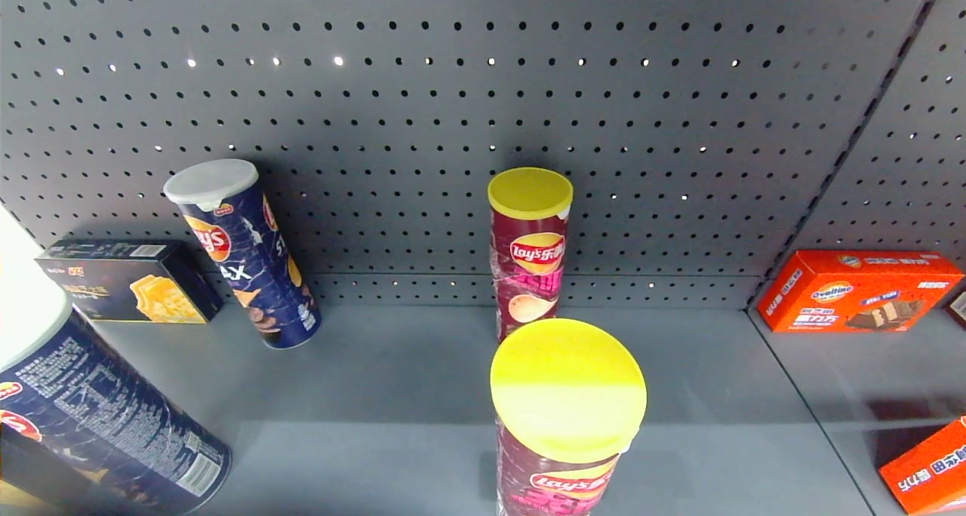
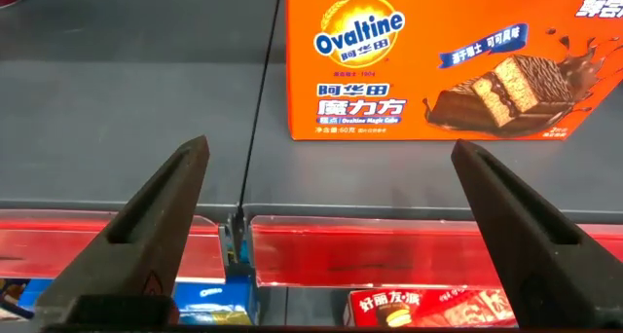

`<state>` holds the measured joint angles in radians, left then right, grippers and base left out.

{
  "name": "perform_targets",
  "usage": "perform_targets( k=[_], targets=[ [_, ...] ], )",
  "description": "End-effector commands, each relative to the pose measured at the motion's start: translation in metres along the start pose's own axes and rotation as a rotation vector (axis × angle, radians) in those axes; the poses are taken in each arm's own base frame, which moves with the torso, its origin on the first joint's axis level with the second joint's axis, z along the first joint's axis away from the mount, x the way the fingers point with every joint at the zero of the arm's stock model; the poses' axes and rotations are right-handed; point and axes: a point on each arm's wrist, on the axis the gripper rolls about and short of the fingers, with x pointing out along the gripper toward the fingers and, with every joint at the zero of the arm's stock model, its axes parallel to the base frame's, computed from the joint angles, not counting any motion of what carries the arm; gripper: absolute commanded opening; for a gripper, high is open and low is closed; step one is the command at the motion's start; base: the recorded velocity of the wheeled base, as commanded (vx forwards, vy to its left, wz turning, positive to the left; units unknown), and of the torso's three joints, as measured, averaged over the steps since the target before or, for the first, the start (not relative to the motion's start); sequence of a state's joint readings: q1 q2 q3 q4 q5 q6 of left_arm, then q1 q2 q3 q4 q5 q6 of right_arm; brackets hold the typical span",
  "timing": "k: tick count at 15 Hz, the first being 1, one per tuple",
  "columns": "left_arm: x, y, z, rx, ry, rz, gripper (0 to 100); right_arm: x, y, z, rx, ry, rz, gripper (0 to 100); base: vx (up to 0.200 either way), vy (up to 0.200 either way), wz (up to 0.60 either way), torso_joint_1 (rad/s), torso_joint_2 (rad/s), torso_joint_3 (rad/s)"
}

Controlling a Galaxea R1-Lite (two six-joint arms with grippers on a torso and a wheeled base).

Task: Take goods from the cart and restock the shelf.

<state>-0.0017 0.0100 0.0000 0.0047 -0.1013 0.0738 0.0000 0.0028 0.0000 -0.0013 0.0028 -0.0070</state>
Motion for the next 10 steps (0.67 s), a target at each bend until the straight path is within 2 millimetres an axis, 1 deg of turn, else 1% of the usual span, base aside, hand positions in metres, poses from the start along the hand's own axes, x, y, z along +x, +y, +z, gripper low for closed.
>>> perform_targets(
  k=[1,10],
  targets=[
    [-0.0001,0.0,0.0,0.0,-0.001,0.0,100,0.0001,0.0,0.0001,-0.001,0.002,0.0,100,0.0,0.0,0.0,0.0,0.0,0.0],
    [0.0001,0.0,0.0,0.0,0.001,0.0,100,0.0001,0.0,0.0001,-0.004,0.002,0.0,100,0.0,0.0,0.0,0.0,0.0,0.0]
  ],
)
